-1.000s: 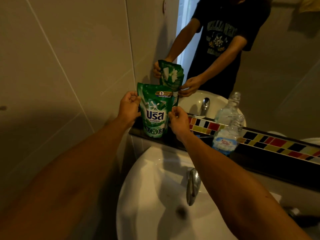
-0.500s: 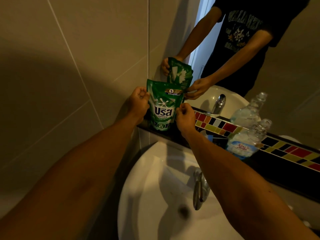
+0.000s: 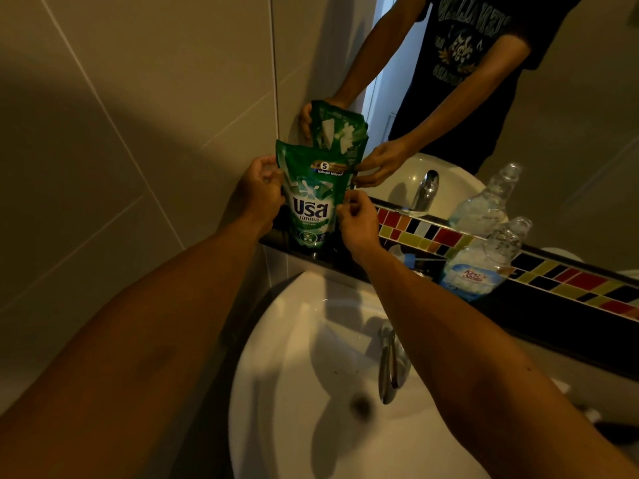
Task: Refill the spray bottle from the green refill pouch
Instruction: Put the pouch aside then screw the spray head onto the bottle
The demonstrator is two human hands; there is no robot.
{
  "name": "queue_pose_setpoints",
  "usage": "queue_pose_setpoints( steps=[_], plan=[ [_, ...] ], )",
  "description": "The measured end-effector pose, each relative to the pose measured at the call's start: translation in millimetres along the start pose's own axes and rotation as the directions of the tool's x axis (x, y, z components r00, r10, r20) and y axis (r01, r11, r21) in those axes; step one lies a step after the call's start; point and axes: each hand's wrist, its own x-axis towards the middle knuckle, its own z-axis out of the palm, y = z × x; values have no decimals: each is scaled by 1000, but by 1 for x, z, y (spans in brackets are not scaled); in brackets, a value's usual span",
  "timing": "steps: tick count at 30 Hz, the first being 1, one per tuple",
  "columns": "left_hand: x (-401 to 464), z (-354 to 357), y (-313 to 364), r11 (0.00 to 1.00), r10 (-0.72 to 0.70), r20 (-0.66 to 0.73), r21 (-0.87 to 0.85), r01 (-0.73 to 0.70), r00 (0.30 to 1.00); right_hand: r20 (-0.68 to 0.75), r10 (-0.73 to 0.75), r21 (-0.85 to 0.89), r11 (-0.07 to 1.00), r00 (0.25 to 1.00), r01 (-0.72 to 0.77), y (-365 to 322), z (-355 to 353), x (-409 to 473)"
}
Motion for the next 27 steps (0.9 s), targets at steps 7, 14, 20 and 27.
queue_pose_setpoints(
  steps=[7, 14, 20, 27],
  plan=[
    [-35, 13, -8, 983, -79, -87, 159, 92, 993, -31, 50, 30, 998, 998, -49, -4, -21, -29],
    [-86, 34, -25, 959, -187, 45, 224, 172, 981, -132, 107, -20, 994, 985, -111, 15, -67, -75],
    [-123, 76, -37, 949, -185, 209, 292, 119, 960, -252, 132, -9, 990, 959, -138, 31, -112, -109],
    [-150, 128, -45, 885, -235, 311, 459, 71, 921, -397, 169, 15, 984, 902, -177, 38, -168, -134]
  ],
)
